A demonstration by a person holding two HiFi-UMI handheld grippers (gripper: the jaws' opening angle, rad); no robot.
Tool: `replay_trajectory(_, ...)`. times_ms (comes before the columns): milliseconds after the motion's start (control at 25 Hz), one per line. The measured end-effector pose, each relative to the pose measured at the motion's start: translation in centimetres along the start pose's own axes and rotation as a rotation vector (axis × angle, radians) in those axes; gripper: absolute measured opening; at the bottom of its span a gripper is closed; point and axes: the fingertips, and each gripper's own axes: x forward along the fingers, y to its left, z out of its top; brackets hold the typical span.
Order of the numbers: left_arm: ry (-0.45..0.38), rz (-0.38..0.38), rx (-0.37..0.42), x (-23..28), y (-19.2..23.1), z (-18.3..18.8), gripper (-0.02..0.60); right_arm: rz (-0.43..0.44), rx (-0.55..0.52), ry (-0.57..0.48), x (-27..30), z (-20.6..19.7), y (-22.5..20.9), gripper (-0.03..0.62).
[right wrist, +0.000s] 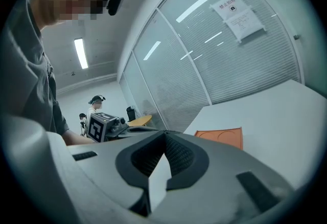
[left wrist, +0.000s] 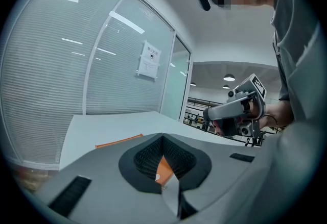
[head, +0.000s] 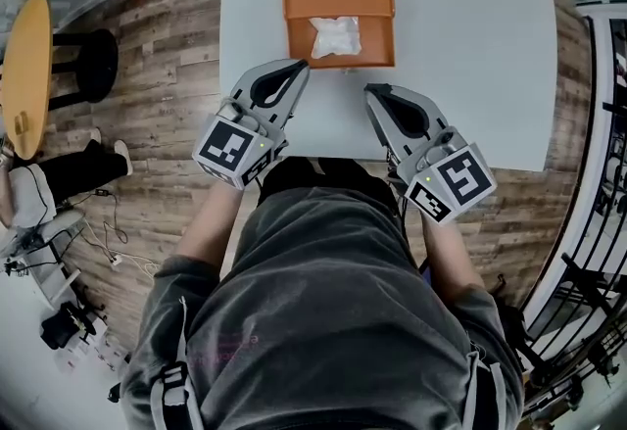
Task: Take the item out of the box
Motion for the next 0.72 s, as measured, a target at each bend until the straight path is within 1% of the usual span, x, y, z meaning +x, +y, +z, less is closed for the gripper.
replay_trajectory(280,0.077,0.019,0.005,2.8,1.6,-2.3,0.012,0.014,0.004,0.008,0.5,0.4,-2.4,0.002)
replay_trajectory(720,0.135,0.041,0.007,5.6,4.3,-4.3,0.014,0.015,0.035,0.036,1.7,-0.4,-4.7,0.002)
